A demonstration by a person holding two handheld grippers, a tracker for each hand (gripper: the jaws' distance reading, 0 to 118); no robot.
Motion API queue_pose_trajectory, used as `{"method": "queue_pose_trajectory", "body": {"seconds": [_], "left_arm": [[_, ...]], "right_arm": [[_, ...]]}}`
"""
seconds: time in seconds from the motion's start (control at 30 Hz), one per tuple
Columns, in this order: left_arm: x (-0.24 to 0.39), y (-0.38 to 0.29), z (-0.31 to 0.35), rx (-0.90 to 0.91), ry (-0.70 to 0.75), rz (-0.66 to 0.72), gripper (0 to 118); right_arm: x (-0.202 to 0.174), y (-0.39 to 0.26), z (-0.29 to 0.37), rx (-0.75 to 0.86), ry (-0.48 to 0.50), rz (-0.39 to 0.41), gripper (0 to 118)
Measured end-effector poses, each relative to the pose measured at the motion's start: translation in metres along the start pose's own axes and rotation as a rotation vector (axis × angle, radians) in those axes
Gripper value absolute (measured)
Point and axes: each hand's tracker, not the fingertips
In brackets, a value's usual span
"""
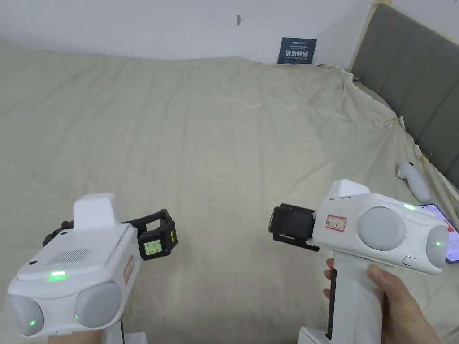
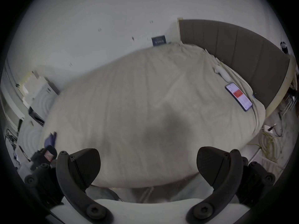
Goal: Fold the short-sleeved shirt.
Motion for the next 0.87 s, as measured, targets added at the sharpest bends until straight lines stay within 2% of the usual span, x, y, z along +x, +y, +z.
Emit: {"method": "queue_pose_trajectory", "body": {"seconds": [0.13,0.47,0.6,0.7,0.8,0.87], "left_arm": [[-0.003,-0.014,-0.002,-0.030,0.019,-0.019,118],[-0.007,-0.032,-0.009,-0.100,0.029,-0.010,118],[-0.007,-0.035,-0.011,-0.115,0.029,-0.025,118],[-0.009,-0.036,-0.017,-0.137,0.031,-0.019,118],[-0.012,-0.039,-0.024,-0.157,0.029,0.000,118],[-0.012,-0.040,-0.029,-0.176,0.033,0.004,118]], "right_arm": [[-0.003,-0.020,-0.006,0.047,-0.025,0.026,117],[-0.008,-0.028,-0.028,-0.026,-0.129,0.067,116],[-0.008,-0.030,-0.023,-0.032,-0.084,0.014,116],[0.006,-0.030,-0.034,-0.018,-0.063,0.036,116],[0.012,-0.039,-0.050,-0.086,-0.092,0.067,116],[0.023,-0.044,-0.066,-0.114,-0.069,0.097,116]]}}
